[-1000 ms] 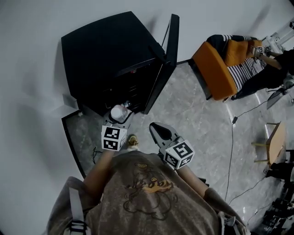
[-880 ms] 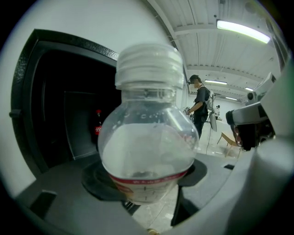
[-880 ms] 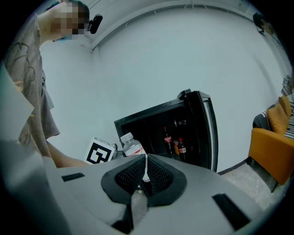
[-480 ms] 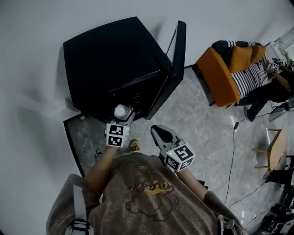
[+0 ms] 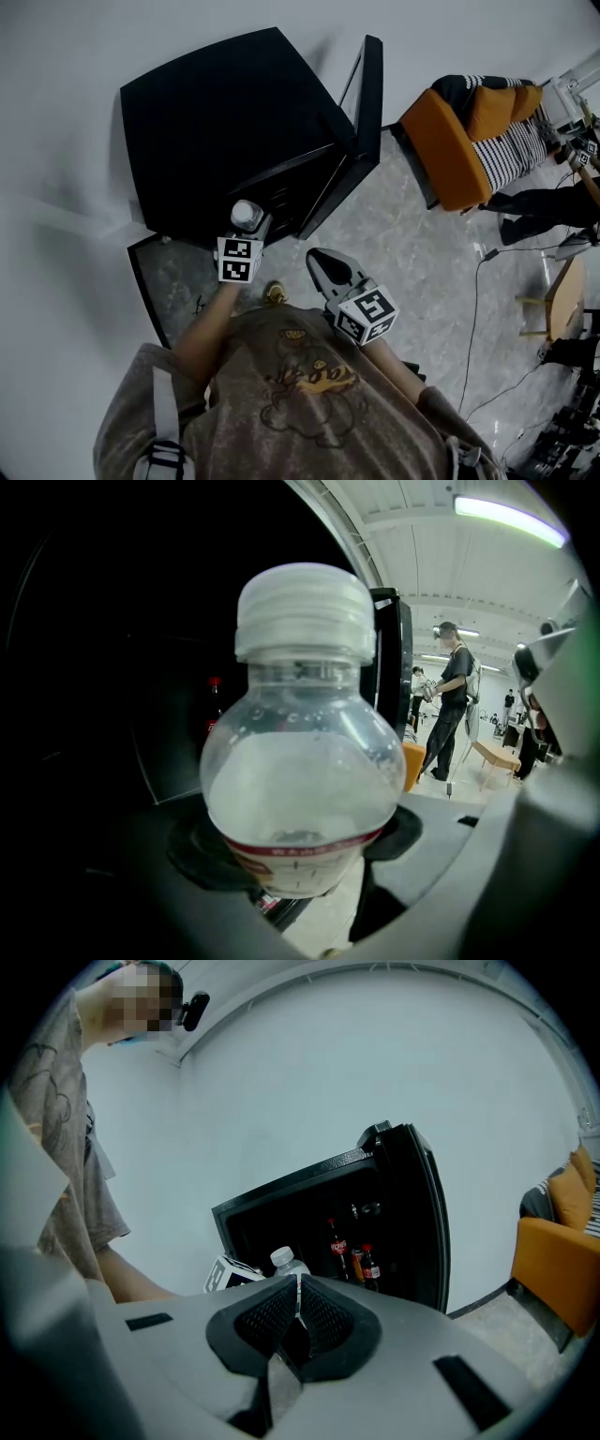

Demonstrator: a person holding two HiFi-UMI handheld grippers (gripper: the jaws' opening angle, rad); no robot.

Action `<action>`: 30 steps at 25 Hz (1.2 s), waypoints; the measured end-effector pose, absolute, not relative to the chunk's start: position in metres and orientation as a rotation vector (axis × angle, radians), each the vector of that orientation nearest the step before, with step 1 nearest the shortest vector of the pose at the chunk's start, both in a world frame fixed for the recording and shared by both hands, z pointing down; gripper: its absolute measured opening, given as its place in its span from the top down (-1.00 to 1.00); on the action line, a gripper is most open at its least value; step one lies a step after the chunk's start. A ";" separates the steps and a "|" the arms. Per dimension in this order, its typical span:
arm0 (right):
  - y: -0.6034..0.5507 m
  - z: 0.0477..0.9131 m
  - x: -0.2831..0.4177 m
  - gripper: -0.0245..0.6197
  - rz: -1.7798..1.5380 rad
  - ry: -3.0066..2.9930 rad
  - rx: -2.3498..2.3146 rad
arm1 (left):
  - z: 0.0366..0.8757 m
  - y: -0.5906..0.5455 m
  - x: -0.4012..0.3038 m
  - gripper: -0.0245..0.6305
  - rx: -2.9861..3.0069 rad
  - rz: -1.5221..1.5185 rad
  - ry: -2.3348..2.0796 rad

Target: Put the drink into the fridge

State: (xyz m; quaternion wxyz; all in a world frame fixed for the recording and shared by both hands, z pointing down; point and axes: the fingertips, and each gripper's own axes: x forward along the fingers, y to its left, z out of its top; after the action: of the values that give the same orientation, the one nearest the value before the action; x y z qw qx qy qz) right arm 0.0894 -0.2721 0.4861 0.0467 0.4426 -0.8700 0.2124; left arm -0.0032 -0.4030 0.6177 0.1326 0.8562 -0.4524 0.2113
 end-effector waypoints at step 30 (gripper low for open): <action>-0.312 0.491 0.087 0.84 0.642 -2.639 1.300 | 0.665 -0.471 -0.025 0.00 2.370 0.687 -1.433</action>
State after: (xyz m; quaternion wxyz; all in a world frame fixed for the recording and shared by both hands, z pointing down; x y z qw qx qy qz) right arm 0.0872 -0.3117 0.4911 0.0653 0.4308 -0.8746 0.2128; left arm -0.0250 -0.4709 0.6653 0.1436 0.8220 -0.4970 0.2383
